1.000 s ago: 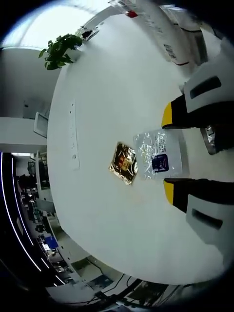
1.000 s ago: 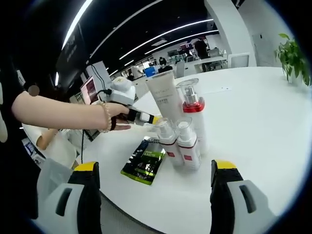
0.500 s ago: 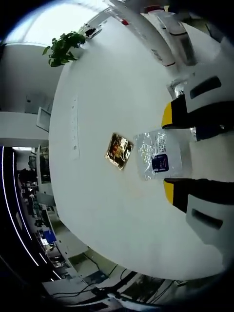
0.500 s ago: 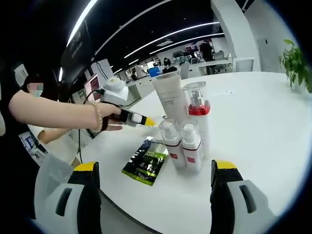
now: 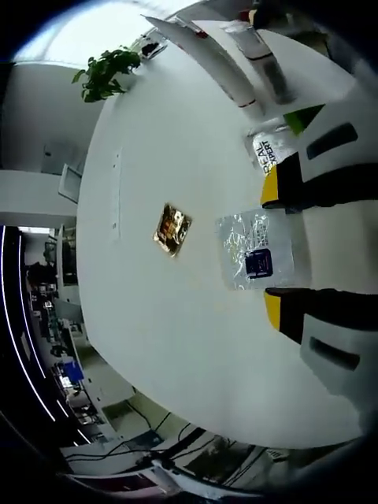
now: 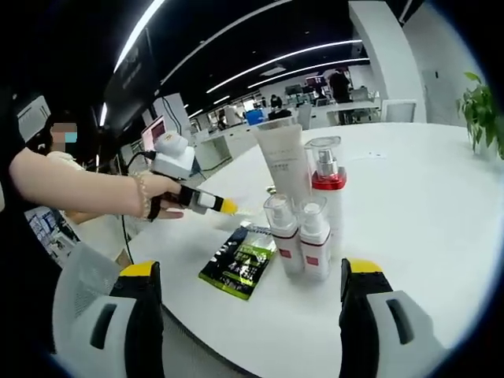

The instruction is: Arrange the skincare products in the storage area until every visible bottle or jar stands upright without overlapping.

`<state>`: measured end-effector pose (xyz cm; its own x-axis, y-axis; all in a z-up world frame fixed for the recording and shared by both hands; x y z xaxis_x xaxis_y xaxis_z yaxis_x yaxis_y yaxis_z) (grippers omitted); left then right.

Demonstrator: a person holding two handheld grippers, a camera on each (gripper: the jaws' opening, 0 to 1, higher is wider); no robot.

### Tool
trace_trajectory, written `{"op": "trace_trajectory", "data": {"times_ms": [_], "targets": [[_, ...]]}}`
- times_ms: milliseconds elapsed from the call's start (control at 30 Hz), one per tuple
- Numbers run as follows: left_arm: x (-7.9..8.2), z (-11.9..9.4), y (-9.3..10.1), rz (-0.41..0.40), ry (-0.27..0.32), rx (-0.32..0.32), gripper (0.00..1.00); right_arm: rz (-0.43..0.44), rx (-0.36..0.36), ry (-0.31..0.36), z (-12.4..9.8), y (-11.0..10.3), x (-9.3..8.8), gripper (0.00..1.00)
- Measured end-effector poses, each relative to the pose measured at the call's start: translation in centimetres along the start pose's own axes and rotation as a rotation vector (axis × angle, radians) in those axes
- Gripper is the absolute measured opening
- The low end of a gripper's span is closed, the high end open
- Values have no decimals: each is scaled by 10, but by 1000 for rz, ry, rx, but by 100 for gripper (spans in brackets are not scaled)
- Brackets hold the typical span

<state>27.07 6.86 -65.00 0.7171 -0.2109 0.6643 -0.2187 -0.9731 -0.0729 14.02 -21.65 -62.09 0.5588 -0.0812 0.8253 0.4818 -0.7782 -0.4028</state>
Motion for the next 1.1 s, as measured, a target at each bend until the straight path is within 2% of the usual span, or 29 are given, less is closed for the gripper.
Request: {"op": "trace_trajectory", "data": {"times_ms": [533, 1100], "targets": [[-37, -14, -7, -33, -44, 15, 34, -23, 19, -6, -1, -5, 1, 94], [-79, -31, 0, -50, -87, 7, 34, -38, 28, -15, 0, -6, -1, 94]]}}
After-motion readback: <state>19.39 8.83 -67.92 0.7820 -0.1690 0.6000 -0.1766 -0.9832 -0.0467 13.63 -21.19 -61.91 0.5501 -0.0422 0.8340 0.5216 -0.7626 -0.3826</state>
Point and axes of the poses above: the point that each gripper's makers call its tool centre point, and the gripper's own axes: z roughly forward along the fingers, y roughly to its right, x roughly out of its top, the point moved 10 cm from there along -z, roughly backward along the fingers, and after that the axes turned 9 degrees about z, right-handed, at the moved point
